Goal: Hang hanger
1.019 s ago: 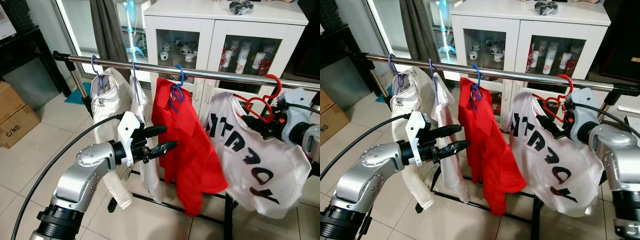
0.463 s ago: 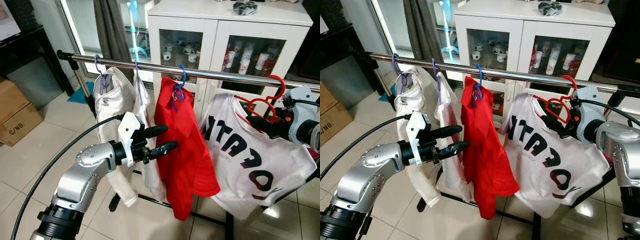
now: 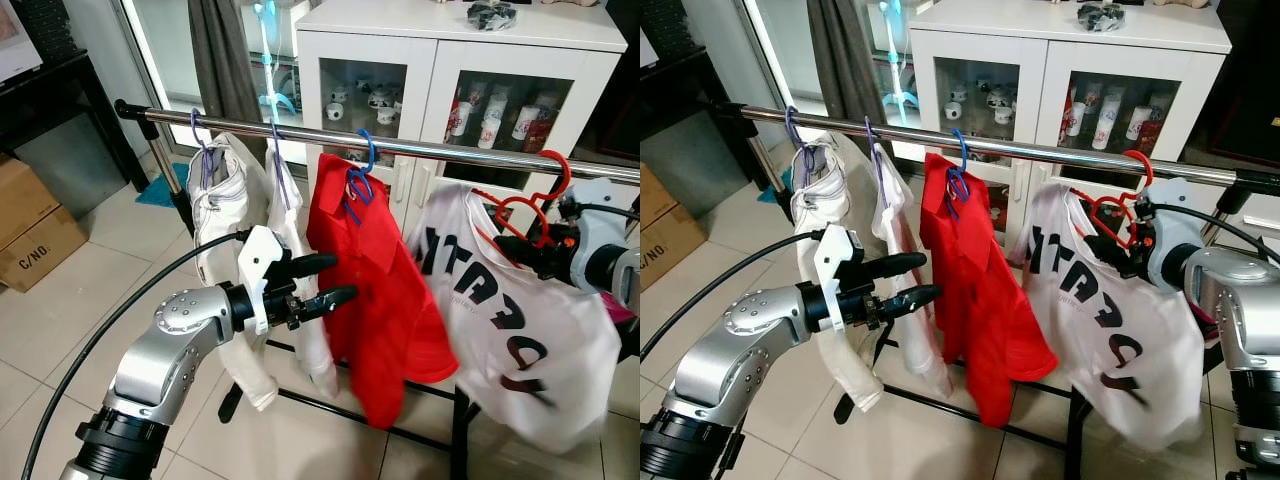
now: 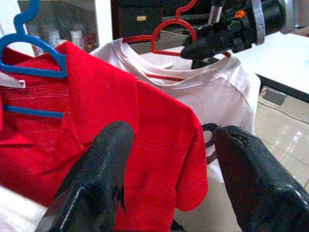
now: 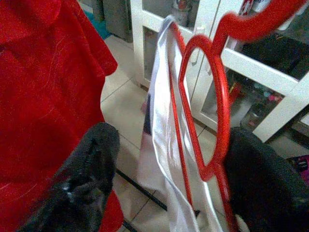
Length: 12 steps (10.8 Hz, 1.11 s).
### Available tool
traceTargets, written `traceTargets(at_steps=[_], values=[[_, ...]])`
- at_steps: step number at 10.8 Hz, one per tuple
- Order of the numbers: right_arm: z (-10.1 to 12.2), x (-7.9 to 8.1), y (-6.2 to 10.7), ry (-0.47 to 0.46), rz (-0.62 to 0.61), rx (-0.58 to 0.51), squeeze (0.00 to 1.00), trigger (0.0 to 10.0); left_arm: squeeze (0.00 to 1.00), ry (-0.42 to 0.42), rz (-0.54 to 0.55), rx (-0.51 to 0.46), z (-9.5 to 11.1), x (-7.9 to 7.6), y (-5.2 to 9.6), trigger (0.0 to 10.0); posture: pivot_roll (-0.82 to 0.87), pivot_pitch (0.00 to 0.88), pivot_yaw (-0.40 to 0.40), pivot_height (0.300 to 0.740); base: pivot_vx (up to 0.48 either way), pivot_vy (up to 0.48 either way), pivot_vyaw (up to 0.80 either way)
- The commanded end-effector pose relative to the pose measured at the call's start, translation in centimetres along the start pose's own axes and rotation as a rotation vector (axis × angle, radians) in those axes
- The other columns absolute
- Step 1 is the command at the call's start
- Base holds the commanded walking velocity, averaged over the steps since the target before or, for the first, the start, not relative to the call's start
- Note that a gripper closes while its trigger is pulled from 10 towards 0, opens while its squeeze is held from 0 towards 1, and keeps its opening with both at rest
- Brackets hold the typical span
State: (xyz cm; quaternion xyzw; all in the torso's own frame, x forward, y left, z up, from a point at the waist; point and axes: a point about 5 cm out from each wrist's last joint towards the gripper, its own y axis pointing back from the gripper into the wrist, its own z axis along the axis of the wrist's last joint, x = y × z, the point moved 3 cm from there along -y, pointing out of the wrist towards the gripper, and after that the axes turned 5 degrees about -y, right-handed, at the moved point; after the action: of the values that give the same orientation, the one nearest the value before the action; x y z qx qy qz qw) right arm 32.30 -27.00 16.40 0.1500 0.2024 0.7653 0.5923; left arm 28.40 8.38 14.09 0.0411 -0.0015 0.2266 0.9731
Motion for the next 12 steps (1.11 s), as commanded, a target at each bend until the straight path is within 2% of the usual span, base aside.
traceTargets(at_steps=[1, 8, 12], values=[[0.3, 0.1, -0.1, 0.005, 0.009, 0.002, 0.00, 0.0, 0.00, -0.017, -0.002, 0.017, 0.0, 0.1, 0.2, 10.0, -0.19, 0.000, 0.082, 0.740, 0.000, 0.000, 0.00], [0.1, 0.4, -0.2, 0.009, 0.021, 0.008, 0.00, 0.0, 0.00, -0.017, -0.005, 0.019, 0.1, 0.2, 0.1, 10.0, -0.18, 0.000, 0.085, 0.740, 0.000, 0.000, 0.00], [0.6, 1.4, 0.0, -0.026, 0.038, -0.071, 0.00, 0.0, 0.00, -0.014, 0.017, 0.019, -0.2, 0.1, 0.3, 10.0, -0.18, 0.000, 0.081, 0.740, 0.000, 0.000, 0.00]])
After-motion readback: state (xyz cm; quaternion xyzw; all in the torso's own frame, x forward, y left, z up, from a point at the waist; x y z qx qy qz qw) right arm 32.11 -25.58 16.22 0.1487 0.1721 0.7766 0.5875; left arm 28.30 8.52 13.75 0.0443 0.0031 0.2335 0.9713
